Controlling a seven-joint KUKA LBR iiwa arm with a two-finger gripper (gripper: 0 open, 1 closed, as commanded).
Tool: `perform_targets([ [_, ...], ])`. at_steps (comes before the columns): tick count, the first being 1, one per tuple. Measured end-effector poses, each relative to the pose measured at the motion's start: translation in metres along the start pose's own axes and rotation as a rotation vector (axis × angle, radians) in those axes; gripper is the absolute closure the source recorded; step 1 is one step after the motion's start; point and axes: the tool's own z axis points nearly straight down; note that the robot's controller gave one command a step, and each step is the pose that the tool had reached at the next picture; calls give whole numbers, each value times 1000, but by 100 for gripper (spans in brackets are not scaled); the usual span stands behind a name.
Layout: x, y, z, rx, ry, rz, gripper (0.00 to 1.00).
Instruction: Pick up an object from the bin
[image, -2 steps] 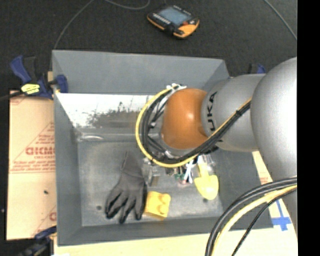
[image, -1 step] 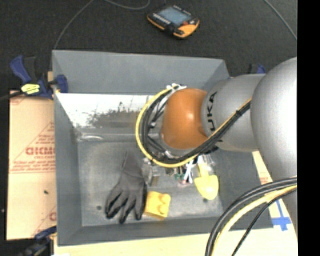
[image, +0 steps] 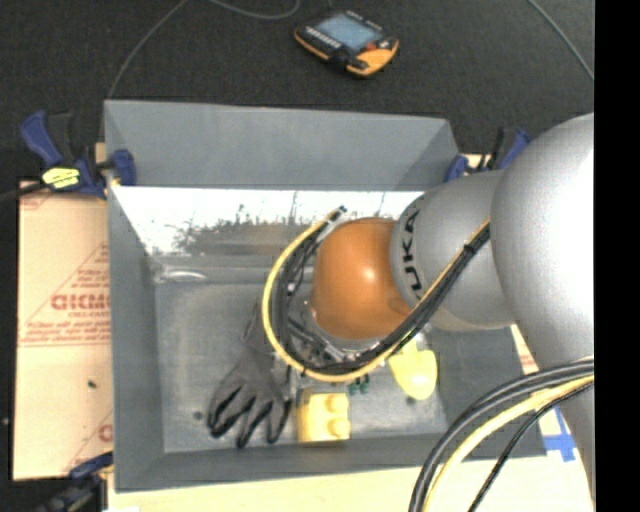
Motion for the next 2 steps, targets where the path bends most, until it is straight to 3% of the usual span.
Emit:
perform_targets([
  [1, 40, 12, 9, -1, 0, -35, 100],
  [2, 38, 12, 7, -2, 5, -35, 100],
])
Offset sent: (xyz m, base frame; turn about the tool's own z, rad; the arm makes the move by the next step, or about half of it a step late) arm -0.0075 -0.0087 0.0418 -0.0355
